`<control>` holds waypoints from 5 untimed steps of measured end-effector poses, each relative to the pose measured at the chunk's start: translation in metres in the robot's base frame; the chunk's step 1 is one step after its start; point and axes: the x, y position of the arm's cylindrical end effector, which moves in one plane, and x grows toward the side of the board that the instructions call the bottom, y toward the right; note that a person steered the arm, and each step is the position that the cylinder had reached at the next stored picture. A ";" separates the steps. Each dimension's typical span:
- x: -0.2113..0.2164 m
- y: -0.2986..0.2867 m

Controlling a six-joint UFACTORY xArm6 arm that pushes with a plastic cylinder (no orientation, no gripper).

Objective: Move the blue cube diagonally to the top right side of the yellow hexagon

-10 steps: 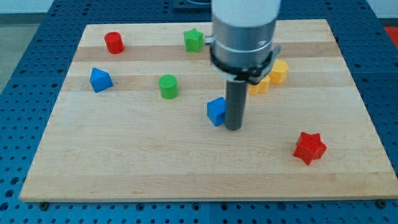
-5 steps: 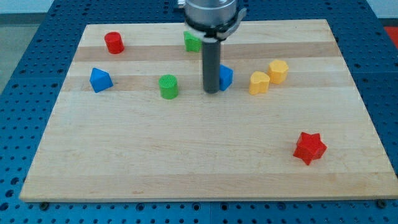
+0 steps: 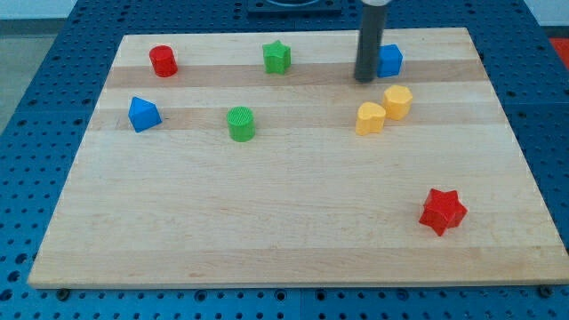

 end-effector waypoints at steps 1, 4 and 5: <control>-0.011 0.062; 0.011 0.064; 0.011 0.054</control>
